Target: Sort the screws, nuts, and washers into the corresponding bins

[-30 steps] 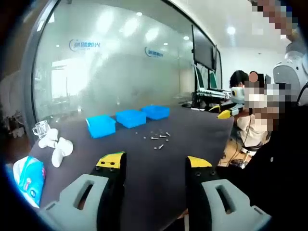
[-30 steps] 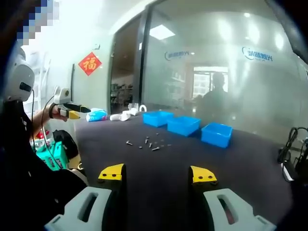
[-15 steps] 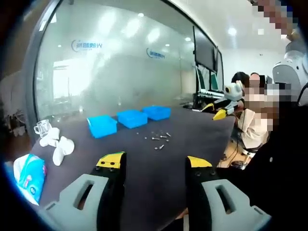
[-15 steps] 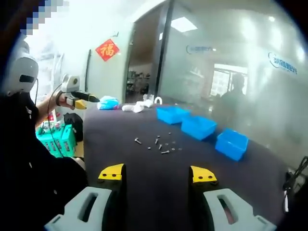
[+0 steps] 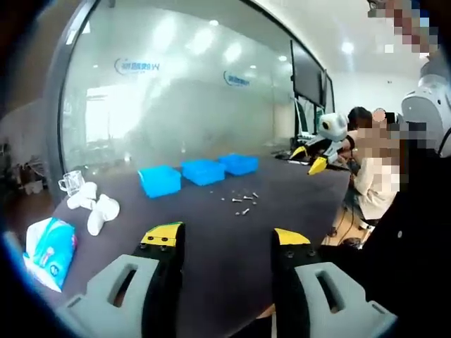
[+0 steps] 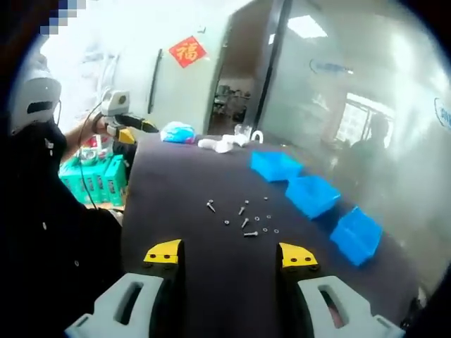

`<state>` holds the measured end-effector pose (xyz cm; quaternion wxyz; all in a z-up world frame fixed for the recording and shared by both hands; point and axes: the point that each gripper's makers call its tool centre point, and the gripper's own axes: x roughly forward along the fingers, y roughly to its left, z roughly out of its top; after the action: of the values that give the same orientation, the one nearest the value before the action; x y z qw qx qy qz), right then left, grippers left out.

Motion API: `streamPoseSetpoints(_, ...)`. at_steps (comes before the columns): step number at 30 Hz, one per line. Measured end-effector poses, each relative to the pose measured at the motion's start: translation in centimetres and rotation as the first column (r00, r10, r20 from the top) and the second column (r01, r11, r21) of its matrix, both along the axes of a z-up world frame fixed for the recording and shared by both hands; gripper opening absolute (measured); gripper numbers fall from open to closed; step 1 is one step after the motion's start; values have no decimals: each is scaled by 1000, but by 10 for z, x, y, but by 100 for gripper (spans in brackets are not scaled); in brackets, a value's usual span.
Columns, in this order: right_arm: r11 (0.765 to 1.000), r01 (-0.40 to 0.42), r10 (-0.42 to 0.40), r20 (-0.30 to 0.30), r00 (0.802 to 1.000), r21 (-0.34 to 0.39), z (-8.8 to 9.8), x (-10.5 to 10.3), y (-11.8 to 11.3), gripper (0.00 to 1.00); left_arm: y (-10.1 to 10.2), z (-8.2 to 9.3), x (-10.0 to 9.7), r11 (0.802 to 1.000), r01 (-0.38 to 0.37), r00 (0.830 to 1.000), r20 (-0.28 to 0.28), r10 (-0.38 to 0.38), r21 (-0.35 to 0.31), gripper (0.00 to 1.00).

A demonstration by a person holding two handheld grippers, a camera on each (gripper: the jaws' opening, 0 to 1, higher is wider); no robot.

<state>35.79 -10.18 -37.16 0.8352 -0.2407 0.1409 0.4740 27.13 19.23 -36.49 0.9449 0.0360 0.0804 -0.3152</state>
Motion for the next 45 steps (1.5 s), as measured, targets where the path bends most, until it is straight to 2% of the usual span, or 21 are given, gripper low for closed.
streamPoseSetpoints(4, 999, -26, 26, -12, 1000, -25, 0, 5, 8, 47, 6, -2, 1, 1000, -17, 1000, -2, 17, -4, 47)
streamPoseSetpoints(7, 996, -53, 52, -16, 999, -70, -1, 9, 13, 47, 9, 1, 1, 1000, -26, 1000, 7, 27, -11, 47)
streamPoseSetpoints(13, 992, -88, 85, -35, 996, -95, 0, 16, 27, 46, 10, 3, 1, 999, -31, 999, 16, 31, -9, 47)
streamPoseSetpoints(28, 969, -174, 157, -103, 982, -176, -12, 30, 60, 45, 12, 2, 1, 999, -52, 998, 26, 51, 16, 47)
streamPoseSetpoints(45, 938, -266, 241, -135, 961, -223, -25, 37, 106, 43, 18, -1, -4, 998, -65, 997, 30, 64, 14, 47)
